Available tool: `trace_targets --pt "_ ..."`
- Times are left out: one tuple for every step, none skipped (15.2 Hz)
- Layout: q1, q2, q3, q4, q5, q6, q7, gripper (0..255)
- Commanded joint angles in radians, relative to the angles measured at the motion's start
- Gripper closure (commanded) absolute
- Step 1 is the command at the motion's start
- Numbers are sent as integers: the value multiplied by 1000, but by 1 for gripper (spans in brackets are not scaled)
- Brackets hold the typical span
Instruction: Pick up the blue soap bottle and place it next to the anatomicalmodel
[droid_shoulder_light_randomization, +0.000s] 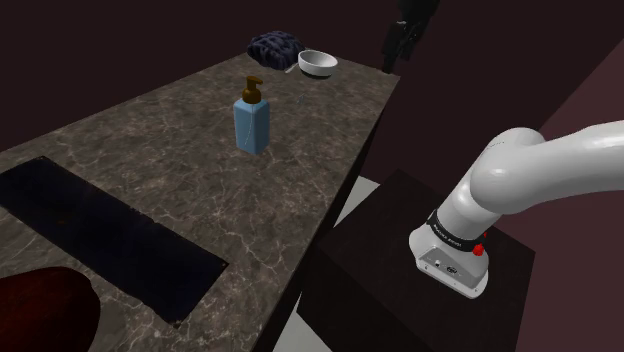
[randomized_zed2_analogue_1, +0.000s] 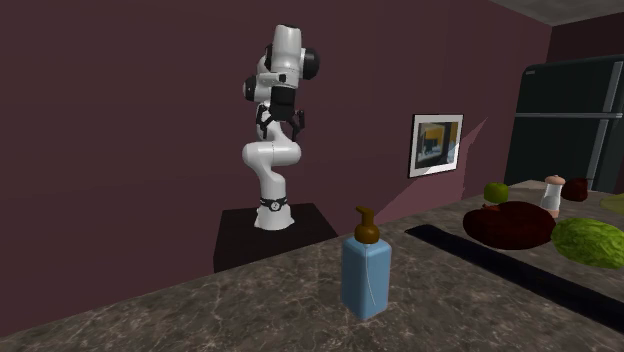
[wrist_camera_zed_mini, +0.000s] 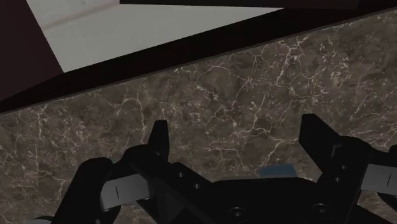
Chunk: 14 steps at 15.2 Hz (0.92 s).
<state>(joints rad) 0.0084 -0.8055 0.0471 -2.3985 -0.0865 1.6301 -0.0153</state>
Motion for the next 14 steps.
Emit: trace_targets --pt "0 0 0 0 0 0 0 0" --pt "1 35 9 11 9 23 16 0" --pt "2 71 17 24 17 44 31 0" --pt "2 108 25 37 24 66 46 0" --pt "3 144 34 53 31 86 61 0" --pt "3 182 42 69 38 105 76 0" --pt "3 219 49 87 43 124 90 0" --pt "3 256 57 106 48 141 104 0" --pt "3 294 64 126 53 158 118 0" --pt "3 332 71 148 56 173 132 0" --pt "3 370 78 171 59 187 146 0" --pt "3 409 85 195 62 201 160 0" --pt "3 447 92 220 64 213 173 0" --pt "3 485 98 247 65 224 187 0"
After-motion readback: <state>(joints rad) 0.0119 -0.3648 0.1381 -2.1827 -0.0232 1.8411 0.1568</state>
